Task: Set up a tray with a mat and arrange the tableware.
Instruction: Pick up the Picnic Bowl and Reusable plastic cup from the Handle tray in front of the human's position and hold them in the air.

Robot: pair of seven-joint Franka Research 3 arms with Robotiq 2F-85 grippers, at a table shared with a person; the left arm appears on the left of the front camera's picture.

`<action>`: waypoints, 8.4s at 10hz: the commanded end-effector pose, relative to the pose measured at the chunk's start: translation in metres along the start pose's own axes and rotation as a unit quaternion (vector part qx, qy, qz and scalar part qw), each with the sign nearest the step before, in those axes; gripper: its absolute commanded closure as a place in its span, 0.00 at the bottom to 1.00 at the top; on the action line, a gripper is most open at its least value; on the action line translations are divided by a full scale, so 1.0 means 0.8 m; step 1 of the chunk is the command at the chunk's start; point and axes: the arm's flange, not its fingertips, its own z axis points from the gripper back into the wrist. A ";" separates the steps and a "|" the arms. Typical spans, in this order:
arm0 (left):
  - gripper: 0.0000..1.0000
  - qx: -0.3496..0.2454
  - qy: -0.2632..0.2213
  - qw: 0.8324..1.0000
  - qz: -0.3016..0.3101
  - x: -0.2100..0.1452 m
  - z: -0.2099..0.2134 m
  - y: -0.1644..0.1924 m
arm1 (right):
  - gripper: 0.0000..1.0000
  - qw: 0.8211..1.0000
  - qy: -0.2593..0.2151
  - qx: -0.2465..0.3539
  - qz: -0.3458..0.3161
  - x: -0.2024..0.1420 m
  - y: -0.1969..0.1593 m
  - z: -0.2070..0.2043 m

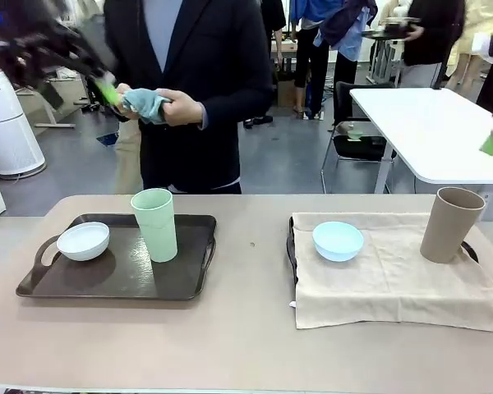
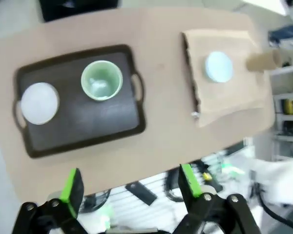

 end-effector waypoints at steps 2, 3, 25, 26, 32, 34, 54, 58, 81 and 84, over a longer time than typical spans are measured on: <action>0.00 -0.239 0.022 0.970 -0.021 -0.041 -0.013 0.122 | 0.00 0.946 -0.074 0.312 -0.053 -0.024 -0.056 0.029; 0.00 -0.140 0.052 0.987 0.061 -0.042 -0.026 0.124 | 0.00 0.997 -0.015 0.081 0.012 -0.005 -0.006 0.010; 0.00 -0.520 -0.117 0.841 0.098 -0.092 -0.076 0.266 | 0.00 0.825 -0.183 0.533 -0.034 -0.070 -0.136 -0.039; 0.00 -0.520 -0.117 0.841 0.098 -0.092 -0.076 0.266 | 0.00 0.825 -0.183 0.533 -0.034 -0.070 -0.136 -0.039; 0.00 -0.390 -0.111 0.914 0.015 -0.092 -0.045 0.244 | 0.00 0.933 -0.154 0.324 0.014 -0.010 -0.039 0.000; 0.00 -0.269 -0.054 0.961 -0.026 -0.091 -0.009 0.229 | 0.00 0.971 -0.111 0.166 0.132 0.071 0.054 0.028; 0.00 -0.072 0.196 0.974 -0.087 -0.050 -0.166 0.238 | 0.00 0.844 -0.205 0.045 0.494 0.380 0.209 -0.399; 0.00 -0.027 0.258 0.963 -0.076 -0.048 -0.153 0.238 | 0.00 0.806 -0.198 0.101 0.548 0.377 0.215 -0.403; 0.00 0.172 0.119 0.972 -0.103 -0.020 -0.357 0.280 | 0.00 0.804 -0.201 0.116 0.548 0.474 0.208 -0.577; 0.00 0.169 0.127 0.973 -0.091 -0.018 -0.363 0.293 | 0.00 0.792 -0.207 0.131 0.559 0.477 0.222 -0.577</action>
